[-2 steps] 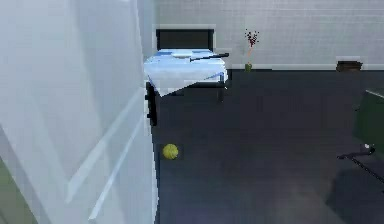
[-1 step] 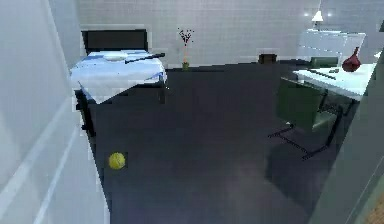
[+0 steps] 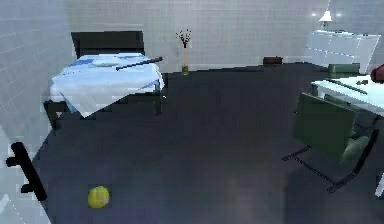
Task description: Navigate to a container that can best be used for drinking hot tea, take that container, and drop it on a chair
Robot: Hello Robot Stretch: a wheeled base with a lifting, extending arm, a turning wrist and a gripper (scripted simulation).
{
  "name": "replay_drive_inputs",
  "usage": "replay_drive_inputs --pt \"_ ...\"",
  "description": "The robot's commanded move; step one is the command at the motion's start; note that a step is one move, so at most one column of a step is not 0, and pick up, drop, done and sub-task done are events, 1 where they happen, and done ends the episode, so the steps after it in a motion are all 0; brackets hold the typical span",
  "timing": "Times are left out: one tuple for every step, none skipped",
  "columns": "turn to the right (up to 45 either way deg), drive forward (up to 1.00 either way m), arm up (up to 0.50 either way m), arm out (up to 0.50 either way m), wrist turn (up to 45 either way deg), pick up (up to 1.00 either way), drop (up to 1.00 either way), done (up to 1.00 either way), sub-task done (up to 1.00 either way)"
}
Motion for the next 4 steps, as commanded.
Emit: replay_drive_inputs --pt "15.0 0.0 0.0 0.0 0.0 0.0 0.0 0.0 0.0" --pt "3.0 0.0 0.0 0.0 0.0 0.0 0.0 0.0 0.0" --pt "-21.0 0.0 0.0 0.0 0.0 0.0 0.0 0.0 0.0" --pt "0.0 0.2 0.0 0.0 0.0 0.0 0.0 0.0 0.0"
